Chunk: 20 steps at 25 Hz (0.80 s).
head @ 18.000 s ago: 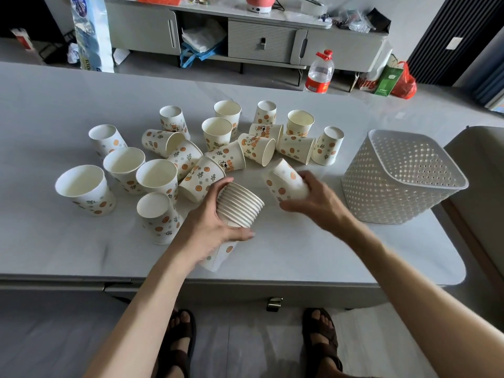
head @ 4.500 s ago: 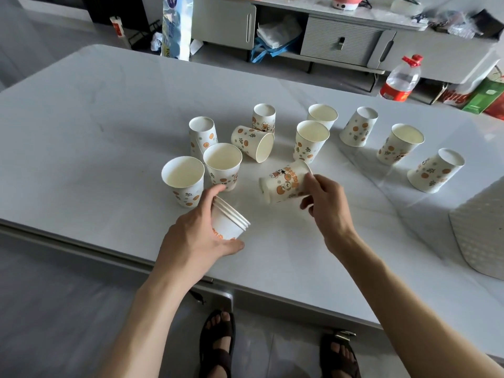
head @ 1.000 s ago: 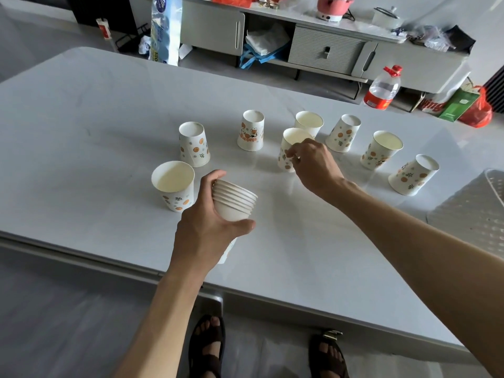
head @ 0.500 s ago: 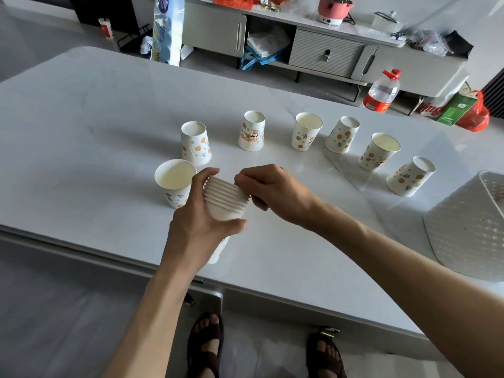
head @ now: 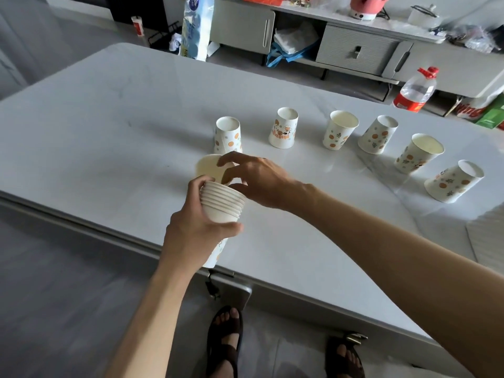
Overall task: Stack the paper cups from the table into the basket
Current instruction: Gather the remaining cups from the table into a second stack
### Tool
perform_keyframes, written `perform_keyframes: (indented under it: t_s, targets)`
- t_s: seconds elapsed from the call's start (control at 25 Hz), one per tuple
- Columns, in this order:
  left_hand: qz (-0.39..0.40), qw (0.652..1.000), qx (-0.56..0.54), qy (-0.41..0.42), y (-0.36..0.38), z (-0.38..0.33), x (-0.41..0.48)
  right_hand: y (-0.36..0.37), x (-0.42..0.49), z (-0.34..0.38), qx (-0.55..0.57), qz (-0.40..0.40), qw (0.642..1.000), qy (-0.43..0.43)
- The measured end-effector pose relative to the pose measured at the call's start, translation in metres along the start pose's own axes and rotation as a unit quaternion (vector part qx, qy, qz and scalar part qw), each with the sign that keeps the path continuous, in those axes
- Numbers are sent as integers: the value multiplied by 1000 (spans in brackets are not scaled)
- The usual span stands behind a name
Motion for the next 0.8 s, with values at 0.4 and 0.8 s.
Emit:
perform_keyframes:
  t_s: [0.4,0.8]
  targets:
    - [29,998,-29,49,26,-34,2,-79,-102,-58,298,-265,897,192]
    - [76,991,-65,91,88,-79,15,-54,-135,-79,352,-133,909,181]
Point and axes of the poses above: each hand's wrist, its own x-axis towards the middle knuckle, its own y-axis out of the palm, z = x × y, the point moved 9 cm from there along x, towards the middle knuckle, and after that the axes turned 11 degrees about z, right-handed, at the moved point
